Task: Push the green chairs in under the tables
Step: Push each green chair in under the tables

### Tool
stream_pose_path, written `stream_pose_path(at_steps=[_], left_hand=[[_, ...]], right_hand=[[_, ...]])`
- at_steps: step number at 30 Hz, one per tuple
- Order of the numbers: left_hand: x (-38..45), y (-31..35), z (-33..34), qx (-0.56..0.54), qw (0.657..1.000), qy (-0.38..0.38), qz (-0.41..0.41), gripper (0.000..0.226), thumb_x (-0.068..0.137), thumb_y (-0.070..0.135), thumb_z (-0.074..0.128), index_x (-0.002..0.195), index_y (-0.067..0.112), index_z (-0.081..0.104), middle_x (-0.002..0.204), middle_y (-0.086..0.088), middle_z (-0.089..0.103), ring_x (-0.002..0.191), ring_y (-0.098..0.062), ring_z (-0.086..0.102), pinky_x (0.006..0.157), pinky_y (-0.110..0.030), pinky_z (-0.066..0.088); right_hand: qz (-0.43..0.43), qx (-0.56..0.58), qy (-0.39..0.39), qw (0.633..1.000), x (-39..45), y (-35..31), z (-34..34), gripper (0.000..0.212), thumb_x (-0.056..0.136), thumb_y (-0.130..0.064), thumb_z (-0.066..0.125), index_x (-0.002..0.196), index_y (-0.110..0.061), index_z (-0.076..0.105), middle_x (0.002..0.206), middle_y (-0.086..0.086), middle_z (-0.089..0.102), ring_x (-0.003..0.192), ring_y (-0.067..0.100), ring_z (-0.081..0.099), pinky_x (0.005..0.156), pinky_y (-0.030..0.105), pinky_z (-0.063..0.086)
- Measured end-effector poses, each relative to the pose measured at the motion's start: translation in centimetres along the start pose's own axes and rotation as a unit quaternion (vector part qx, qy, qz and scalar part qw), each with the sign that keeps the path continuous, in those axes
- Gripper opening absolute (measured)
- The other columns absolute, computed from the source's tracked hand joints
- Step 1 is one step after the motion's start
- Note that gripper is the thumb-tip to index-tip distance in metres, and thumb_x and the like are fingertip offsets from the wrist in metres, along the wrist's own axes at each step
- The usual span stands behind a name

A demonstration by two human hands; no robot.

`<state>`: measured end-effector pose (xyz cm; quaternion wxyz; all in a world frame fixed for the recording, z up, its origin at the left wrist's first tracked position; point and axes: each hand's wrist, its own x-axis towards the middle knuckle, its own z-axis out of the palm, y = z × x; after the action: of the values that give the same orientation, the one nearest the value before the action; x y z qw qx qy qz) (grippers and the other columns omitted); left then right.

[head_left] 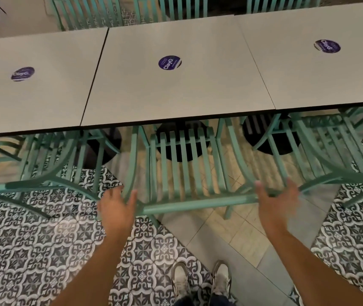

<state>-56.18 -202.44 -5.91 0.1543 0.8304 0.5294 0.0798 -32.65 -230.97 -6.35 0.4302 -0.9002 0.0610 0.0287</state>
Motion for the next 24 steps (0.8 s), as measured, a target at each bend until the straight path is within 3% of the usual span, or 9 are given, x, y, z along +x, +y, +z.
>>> stream_pose_path(at_steps=[2,4,6,7,9,12,14,19,24], left_hand=[[-0.2,-1.6,-0.4,-0.138,0.973,0.019,-0.183,0.070,0.086,0.058,0.055,0.136,0.010,0.044,0.128,-0.016,0.051,0.114,-0.036,0.055,0.093,-0.056,0.050],[-0.8,-1.9,-0.4,-0.381,0.847,-0.045,-0.368,0.071,0.082,0.049,0.068,0.137,0.012,0.043,0.128,-0.015,0.052,0.115,-0.038,0.056,0.086,-0.052,0.055],[-1.2,-1.4,-0.5,-0.561,0.681,-0.106,-0.459,0.053,0.083,0.044,0.069,0.123,0.013,0.053,0.122,-0.017,0.055,0.112,-0.038,0.056,0.080,-0.051,0.057],[-1.2,-0.9,-0.7,-0.606,0.628,-0.127,-0.471,0.042,0.087,0.040,0.067,0.117,0.013,0.055,0.120,-0.018,0.055,0.110,-0.038,0.056,0.081,-0.050,0.057],[-0.7,0.1,-0.6,-0.647,0.571,-0.124,-0.489,0.035,0.092,0.027,0.063,0.121,0.011,0.054,0.118,-0.019,0.054,0.107,-0.037,0.057,0.087,-0.048,0.055],[-0.1,1.0,-0.8,-0.653,0.540,-0.110,-0.520,0.040,0.093,0.015,0.059,0.130,0.009,0.046,0.120,-0.020,0.053,0.106,-0.036,0.058,0.092,-0.047,0.053],[0.5,1.1,-0.9,-0.644,0.540,-0.118,-0.530,0.039,0.094,0.013,0.057,0.130,0.008,0.045,0.124,-0.019,0.051,0.109,-0.035,0.057,0.093,-0.046,0.052],[2.4,1.8,-1.1,-0.632,0.542,-0.121,-0.541,0.026,0.094,0.013,0.055,0.117,0.008,0.045,0.119,-0.018,0.050,0.102,-0.034,0.057,0.087,-0.043,0.054],[5.4,1.8,-1.0,-0.633,0.549,-0.120,-0.533,0.025,0.094,0.012,0.057,0.117,0.010,0.048,0.115,-0.018,0.052,0.100,-0.034,0.058,0.084,-0.044,0.056]], right_hand=[[0.220,0.205,0.021,0.954,1.1,1.2,-0.2,0.107,0.061,-0.068,0.075,0.146,-0.021,0.029,0.143,0.003,0.042,0.128,0.023,0.044,0.107,0.047,0.040],[0.368,0.333,-0.046,0.867,1.5,1.5,0.3,0.088,0.070,-0.058,0.075,0.142,-0.022,0.038,0.134,0.000,0.047,0.117,0.020,0.048,0.103,0.047,0.041],[0.408,0.394,-0.115,0.816,1.8,0.7,1.1,0.061,0.084,-0.045,0.067,0.135,-0.019,0.048,0.134,0.005,0.050,0.118,0.023,0.050,0.100,0.048,0.043],[0.412,0.407,-0.123,0.806,2.0,0.1,1.5,0.052,0.087,-0.037,0.065,0.132,-0.016,0.050,0.133,0.008,0.052,0.118,0.025,0.052,0.097,0.048,0.045],[0.423,0.428,-0.110,0.791,2.5,-0.9,2.0,0.040,0.089,-0.022,0.062,0.126,-0.011,0.053,0.128,0.012,0.057,0.110,0.027,0.058,0.083,0.046,0.053],[0.449,0.448,-0.081,0.769,2.8,-1.4,2.3,0.028,0.088,-0.010,0.060,0.115,-0.010,0.052,0.123,0.012,0.059,0.106,0.029,0.059,0.073,0.045,0.053],[0.456,0.443,-0.076,0.768,3.0,-1.5,2.7,0.032,0.087,-0.006,0.058,0.118,-0.010,0.049,0.126,0.013,0.057,0.110,0.030,0.058,0.080,0.048,0.053],[0.453,0.437,-0.061,0.774,3.7,-2.5,4.0,0.046,0.086,-0.004,0.057,0.130,-0.010,0.046,0.125,0.012,0.057,0.108,0.029,0.059,0.072,0.043,0.054],[0.445,0.421,-0.090,0.785,4.8,-3.8,5.8,0.034,0.086,-0.007,0.058,0.118,-0.006,0.052,0.125,0.014,0.057,0.108,0.029,0.058,0.076,0.042,0.054]])
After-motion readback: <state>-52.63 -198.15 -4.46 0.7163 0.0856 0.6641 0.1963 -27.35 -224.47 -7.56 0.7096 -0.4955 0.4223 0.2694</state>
